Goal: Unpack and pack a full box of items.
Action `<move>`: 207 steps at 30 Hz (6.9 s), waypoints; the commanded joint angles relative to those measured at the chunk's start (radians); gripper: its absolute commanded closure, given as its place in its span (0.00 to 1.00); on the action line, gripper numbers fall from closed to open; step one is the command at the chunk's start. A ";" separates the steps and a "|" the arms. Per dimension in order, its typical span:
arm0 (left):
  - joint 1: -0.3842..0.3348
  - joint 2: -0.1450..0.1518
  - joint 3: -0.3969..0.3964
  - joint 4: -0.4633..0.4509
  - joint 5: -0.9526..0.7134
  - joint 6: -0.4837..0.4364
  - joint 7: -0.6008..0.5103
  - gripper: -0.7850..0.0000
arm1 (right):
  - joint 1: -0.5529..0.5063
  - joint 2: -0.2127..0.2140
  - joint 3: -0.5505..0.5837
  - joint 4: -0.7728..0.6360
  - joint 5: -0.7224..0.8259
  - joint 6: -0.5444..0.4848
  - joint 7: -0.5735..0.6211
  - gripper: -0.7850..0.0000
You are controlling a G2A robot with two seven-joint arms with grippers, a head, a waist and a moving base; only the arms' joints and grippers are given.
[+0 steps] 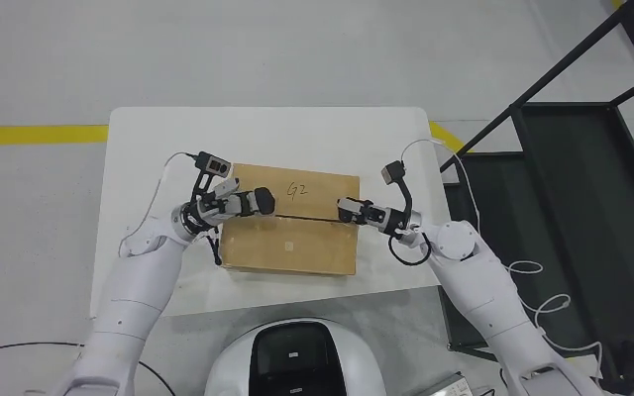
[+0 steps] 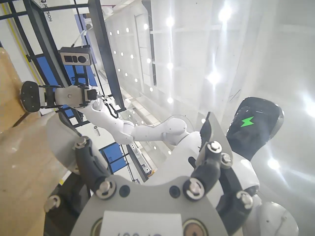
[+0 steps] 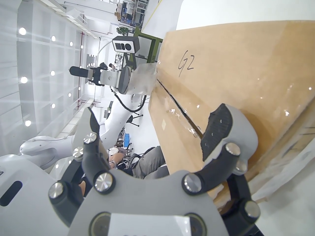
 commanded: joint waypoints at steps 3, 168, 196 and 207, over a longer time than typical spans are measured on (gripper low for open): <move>0.035 0.023 -0.083 -0.013 0.007 0.006 -0.005 0.00 | 0.009 -0.002 -0.011 0.007 0.003 -0.001 0.000 0.00; 0.276 0.150 -0.686 -0.115 0.209 -0.056 0.391 0.00 | 0.494 -0.323 -0.724 -0.009 -1.578 0.460 -0.355 0.00; 0.276 0.150 -0.686 -0.115 0.209 -0.056 0.391 0.00 | 0.168 -0.249 -0.446 -0.336 -1.875 0.547 -0.201 0.00; 0.276 0.150 -0.686 -0.115 0.209 -0.056 0.391 0.00 | 0.026 -0.226 -0.367 -0.476 -1.875 0.469 -0.317 0.00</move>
